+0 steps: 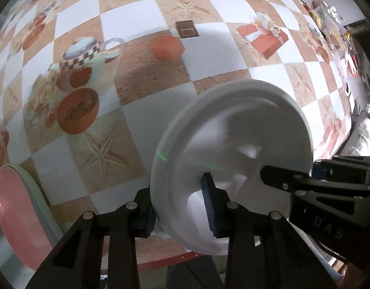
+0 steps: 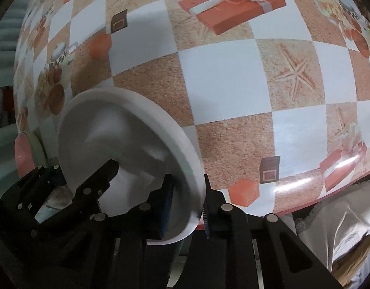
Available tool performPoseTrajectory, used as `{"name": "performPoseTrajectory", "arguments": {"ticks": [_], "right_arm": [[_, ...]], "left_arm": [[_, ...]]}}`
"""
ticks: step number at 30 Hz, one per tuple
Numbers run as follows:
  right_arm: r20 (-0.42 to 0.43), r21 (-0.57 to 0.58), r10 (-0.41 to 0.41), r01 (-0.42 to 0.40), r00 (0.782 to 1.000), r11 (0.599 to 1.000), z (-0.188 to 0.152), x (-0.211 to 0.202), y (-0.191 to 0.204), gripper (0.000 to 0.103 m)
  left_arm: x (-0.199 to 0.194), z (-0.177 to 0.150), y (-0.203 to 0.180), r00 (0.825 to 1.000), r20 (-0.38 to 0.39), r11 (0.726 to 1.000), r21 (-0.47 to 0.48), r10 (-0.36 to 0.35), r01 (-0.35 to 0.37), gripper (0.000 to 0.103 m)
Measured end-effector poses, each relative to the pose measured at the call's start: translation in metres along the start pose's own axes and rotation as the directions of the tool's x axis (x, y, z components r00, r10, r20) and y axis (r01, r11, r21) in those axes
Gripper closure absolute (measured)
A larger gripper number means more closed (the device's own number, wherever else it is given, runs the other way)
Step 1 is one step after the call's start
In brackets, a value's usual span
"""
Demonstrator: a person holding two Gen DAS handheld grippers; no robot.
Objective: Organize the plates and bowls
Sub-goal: 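Lift the white plate with the left tool and carry it over the pink stack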
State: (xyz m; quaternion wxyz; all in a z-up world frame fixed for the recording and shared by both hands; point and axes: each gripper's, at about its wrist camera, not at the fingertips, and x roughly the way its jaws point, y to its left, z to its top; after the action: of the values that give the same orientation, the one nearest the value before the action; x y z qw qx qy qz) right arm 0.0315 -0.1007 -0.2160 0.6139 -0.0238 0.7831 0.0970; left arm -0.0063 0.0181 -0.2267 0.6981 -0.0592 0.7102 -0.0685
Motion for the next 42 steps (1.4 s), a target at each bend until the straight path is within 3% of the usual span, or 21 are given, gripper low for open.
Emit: {"name": "performPoseTrajectory", "arguments": {"ticks": [15,26,33,35,42], "right_arm": [[-0.014,-0.187,-0.03,0.027,0.999,0.982,0.002,0.017,0.095,0.08],[-0.001,-0.217,-0.046,0.045,0.999,0.975,0.023,0.029,0.148,0.08],[0.001,-0.217,-0.046,0.045,0.999,0.975,0.017,0.023,0.138,0.08],[0.0,-0.216,-0.043,0.042,0.999,0.976,0.012,0.025,0.133,0.08],[0.022,-0.202,-0.035,0.039,0.999,0.979,0.006,-0.002,0.124,0.08]], "left_arm": [[0.0,-0.041,0.091,1.0,0.013,0.986,-0.163,0.023,-0.021,0.066],[0.002,-0.044,0.138,0.999,0.036,0.98,-0.198,0.019,-0.011,0.066],[-0.011,-0.035,0.146,0.999,0.041,0.979,-0.205,0.023,-0.014,0.066],[-0.019,-0.04,0.126,0.998,0.049,0.979,-0.204,0.033,-0.022,0.066],[-0.047,-0.038,0.119,0.995,0.09,0.983,-0.181,0.04,-0.023,0.066]]}}
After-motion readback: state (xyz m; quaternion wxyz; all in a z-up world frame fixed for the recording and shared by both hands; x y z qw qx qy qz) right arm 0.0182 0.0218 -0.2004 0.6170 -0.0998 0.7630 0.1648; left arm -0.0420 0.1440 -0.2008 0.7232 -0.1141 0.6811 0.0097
